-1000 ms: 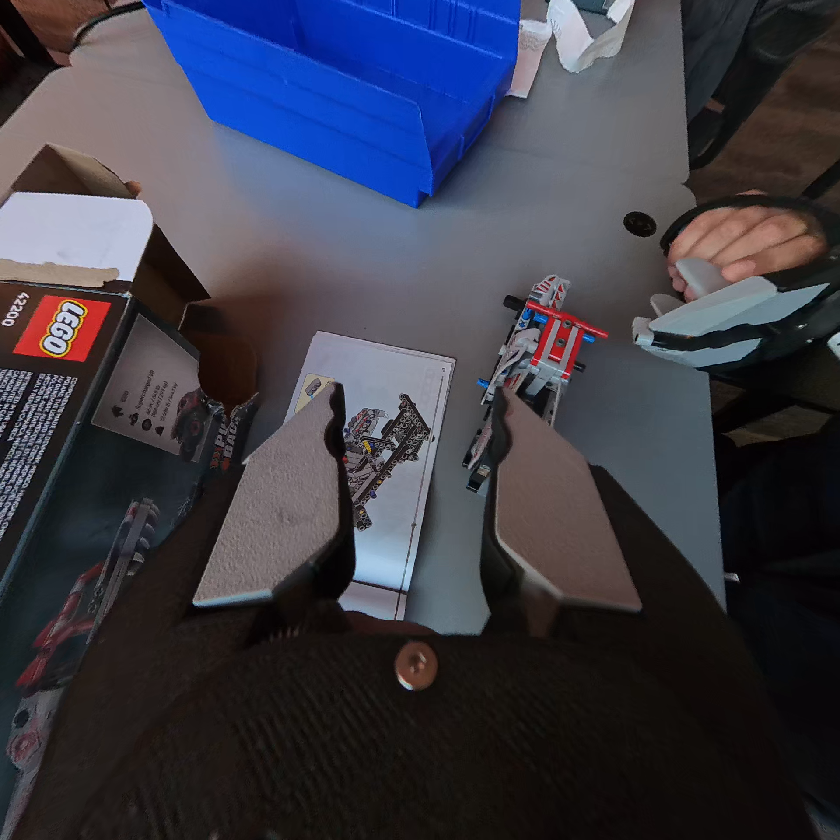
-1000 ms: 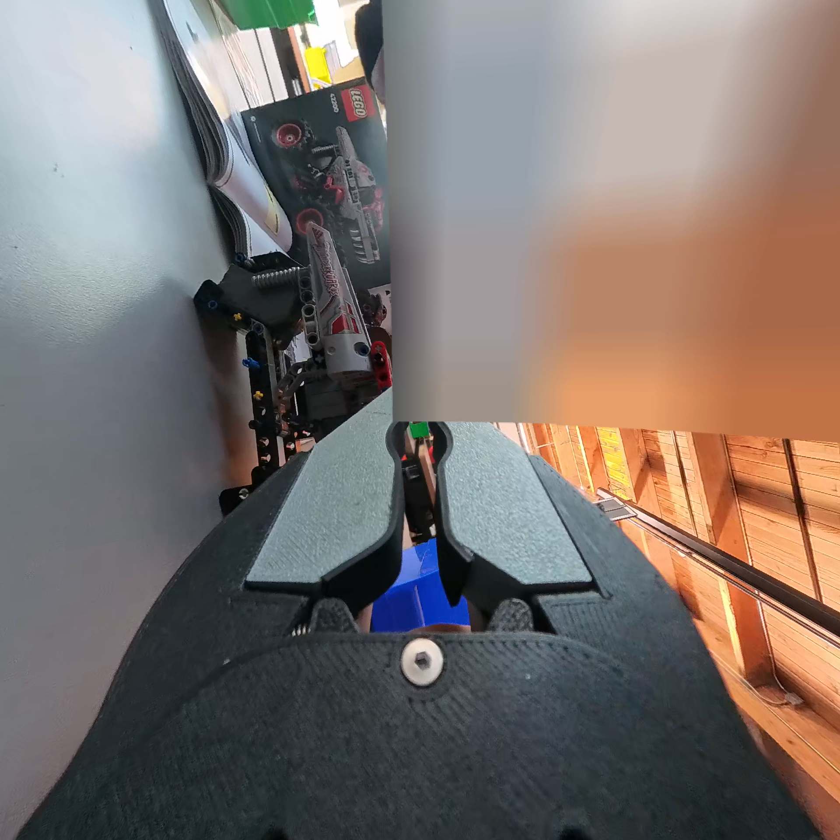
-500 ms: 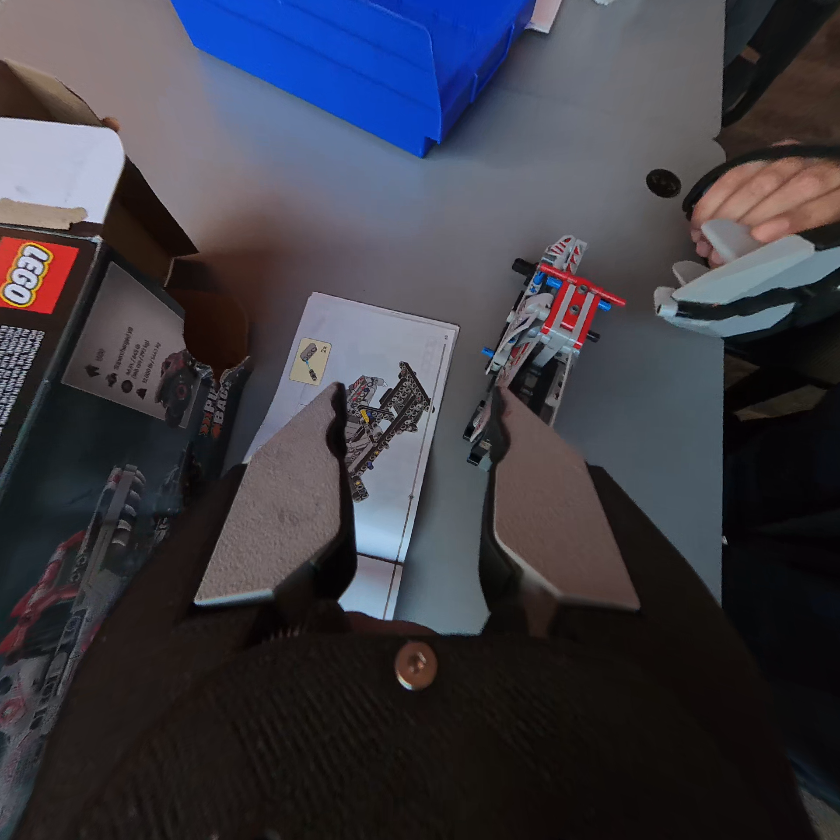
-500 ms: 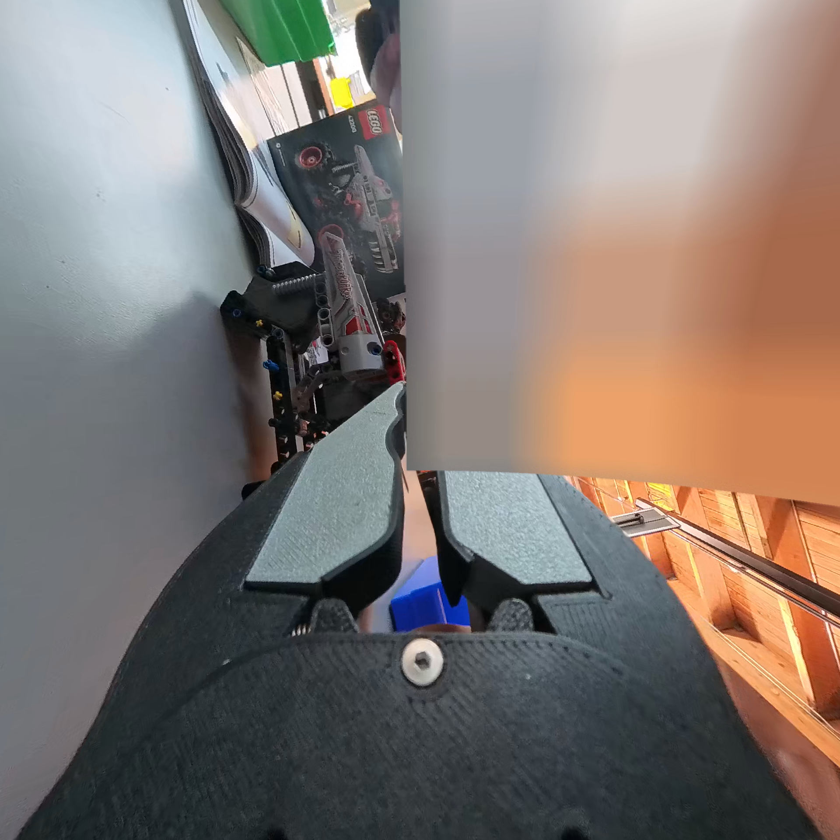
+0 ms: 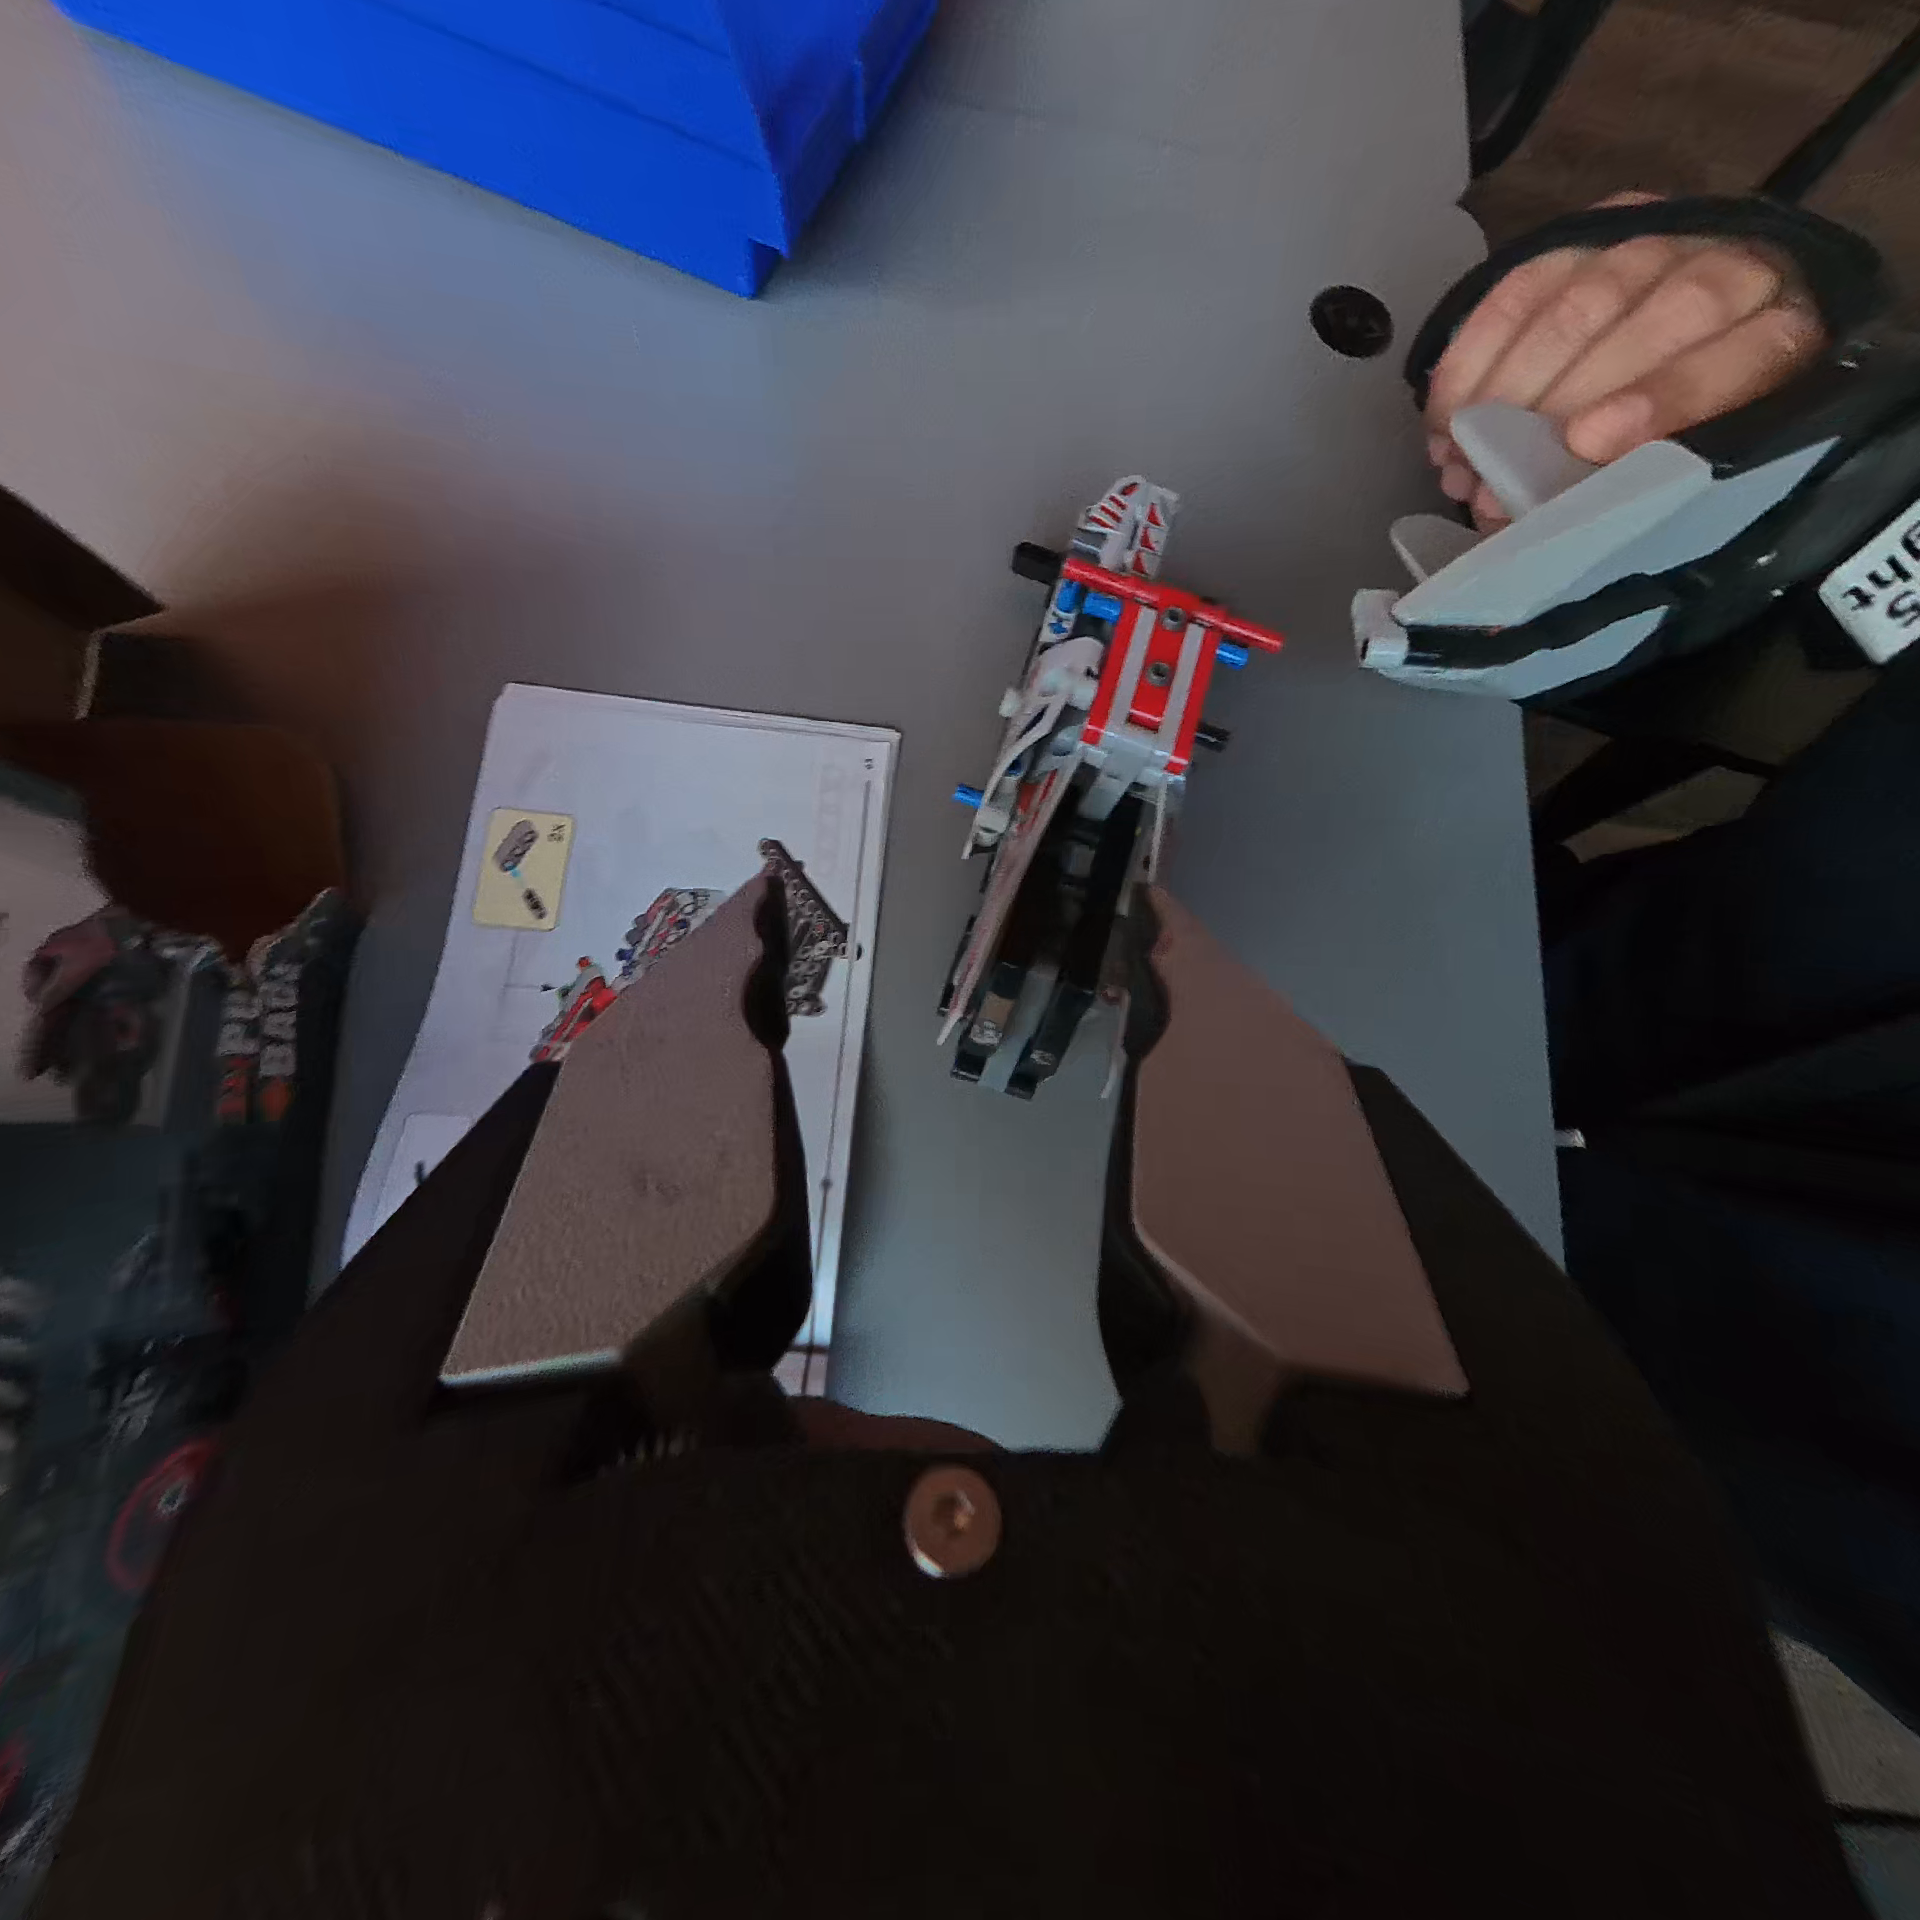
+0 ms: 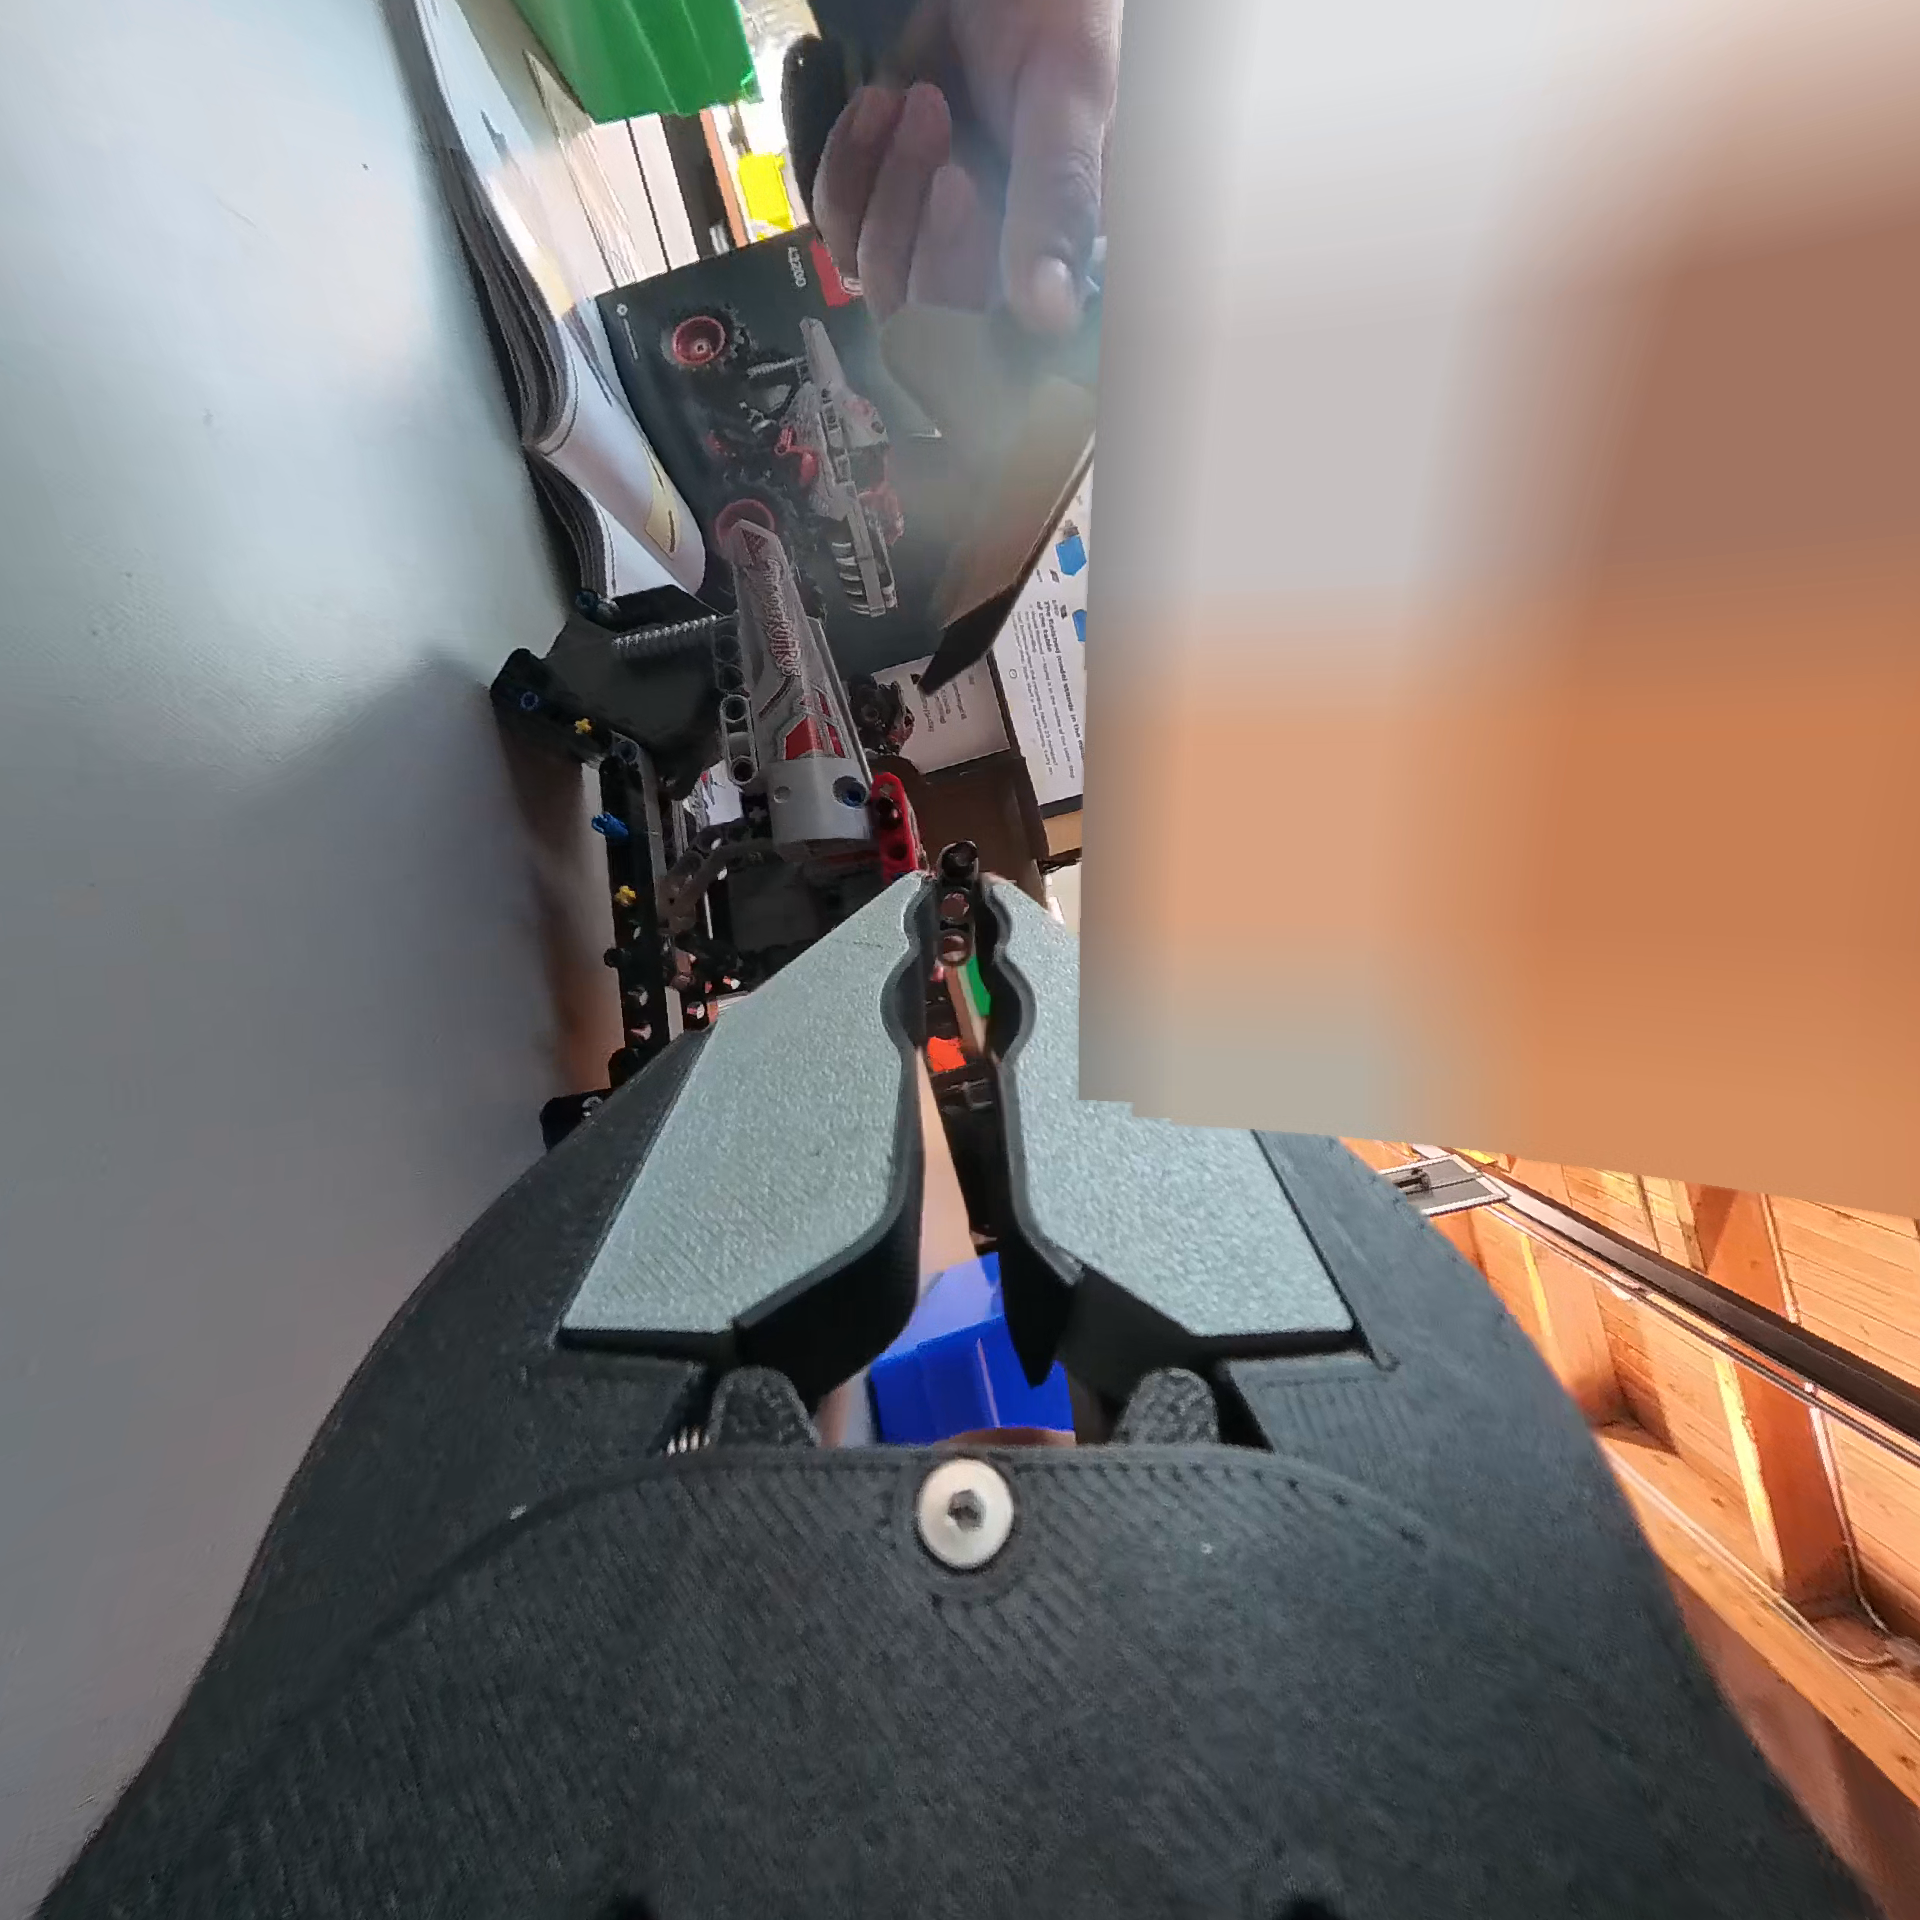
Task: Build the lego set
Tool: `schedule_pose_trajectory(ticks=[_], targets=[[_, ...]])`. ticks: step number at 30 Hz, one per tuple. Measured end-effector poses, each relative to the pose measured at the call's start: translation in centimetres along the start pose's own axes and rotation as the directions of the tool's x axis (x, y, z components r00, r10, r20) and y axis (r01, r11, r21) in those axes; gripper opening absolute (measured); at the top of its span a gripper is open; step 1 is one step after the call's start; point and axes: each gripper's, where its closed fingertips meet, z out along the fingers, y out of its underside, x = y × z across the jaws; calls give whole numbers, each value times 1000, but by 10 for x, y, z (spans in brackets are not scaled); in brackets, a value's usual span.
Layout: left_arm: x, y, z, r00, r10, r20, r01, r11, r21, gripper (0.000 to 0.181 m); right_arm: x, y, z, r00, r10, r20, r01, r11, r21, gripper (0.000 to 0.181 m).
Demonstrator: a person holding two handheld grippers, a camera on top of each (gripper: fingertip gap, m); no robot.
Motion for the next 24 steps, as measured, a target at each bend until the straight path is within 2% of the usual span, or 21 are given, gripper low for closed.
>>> schedule_pose_trajectory(ticks=[1, 4, 10, 14, 17, 24], targets=[[5, -1, 4, 1000, 13, -21, -13, 1000, -3, 64, 0, -1, 0, 1000, -15, -7, 15, 1000, 0, 4], [23, -4, 14, 994, 45, -95, -46, 999, -2, 65, 0, -2, 1, 999, -42, -20, 42, 999, -6, 4], [34, -10, 36, 986, 113, -119, -116, 993, -13, 63, 2, -5, 4, 987, -147, -71, 145, 989, -21, 3], [42, -9, 42, 977, 150, -151, -154, 988, -15, 62, 11, -14, -2, 940, -285, -187, 290, 957, -5, 3], [43, -9, 44, 976, 154, -156, -159, 987, -17, 62, 11, -18, -6, 912, -345, -222, 358, 934, 19, 4], [40, -1, 51, 976, 163, -143, -172, 983, -58, 61, 11, -15, -6, 903, -365, -226, 380, 925, 24, 4]])
